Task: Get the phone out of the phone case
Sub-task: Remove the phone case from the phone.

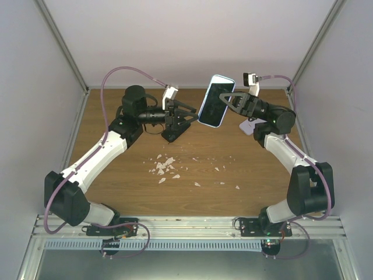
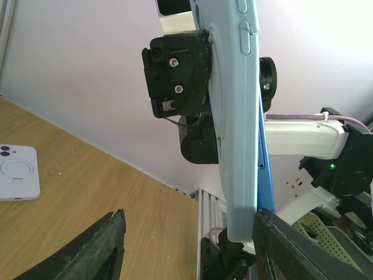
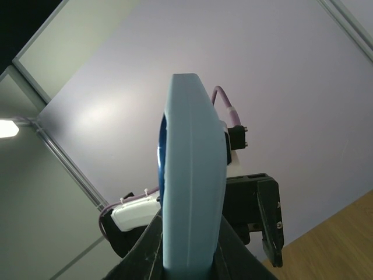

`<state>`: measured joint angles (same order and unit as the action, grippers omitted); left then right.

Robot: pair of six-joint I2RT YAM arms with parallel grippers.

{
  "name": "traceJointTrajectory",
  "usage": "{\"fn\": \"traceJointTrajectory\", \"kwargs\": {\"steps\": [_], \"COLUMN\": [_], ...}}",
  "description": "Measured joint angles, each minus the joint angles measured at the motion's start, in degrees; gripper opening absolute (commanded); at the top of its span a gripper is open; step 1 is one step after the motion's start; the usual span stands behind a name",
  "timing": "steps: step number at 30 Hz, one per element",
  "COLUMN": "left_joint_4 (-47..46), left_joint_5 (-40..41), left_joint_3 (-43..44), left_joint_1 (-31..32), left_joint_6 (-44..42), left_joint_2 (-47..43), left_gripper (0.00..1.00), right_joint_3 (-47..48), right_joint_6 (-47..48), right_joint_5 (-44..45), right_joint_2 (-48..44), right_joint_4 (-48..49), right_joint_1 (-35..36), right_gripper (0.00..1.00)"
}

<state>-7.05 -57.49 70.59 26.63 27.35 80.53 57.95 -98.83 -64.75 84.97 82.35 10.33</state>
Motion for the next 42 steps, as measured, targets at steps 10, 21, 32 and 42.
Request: {"fn": "traceJointTrajectory", "kwargs": {"steps": [10, 21, 32, 42], "left_joint_4": [5.2, 9.9, 5.9, 7.9], "left_joint_5": [4.2, 3.6, -5.6, -8.9], "left_joint_3": [1.0, 4.0, 5.9, 9.6], "left_joint_1": [0.0, -1.0, -1.8, -2.4], "left_joint_6": [-4.3, -6.1, -1.6, -3.6], "left_joint_2": [0.2, 1.7, 3.7, 6.4], "left_gripper": [0.5, 0.51, 0.51, 0.51], "right_joint_3": [0.0, 0.0, -0.5, -1.2], "right_joint_6": [0.6, 5.3, 8.0, 11.0], "right_joint_5": [-0.3, 0.7, 2.0, 3.4], "right_joint_2": [0.3, 0.9, 1.0, 0.9], "right_joint_4": [-0.1, -2.0, -3.1, -5.3], "right_joint_1": [-0.1, 1.1, 5.4, 7.2], "right_gripper": [0.0, 0.0, 0.01, 0.01]}}
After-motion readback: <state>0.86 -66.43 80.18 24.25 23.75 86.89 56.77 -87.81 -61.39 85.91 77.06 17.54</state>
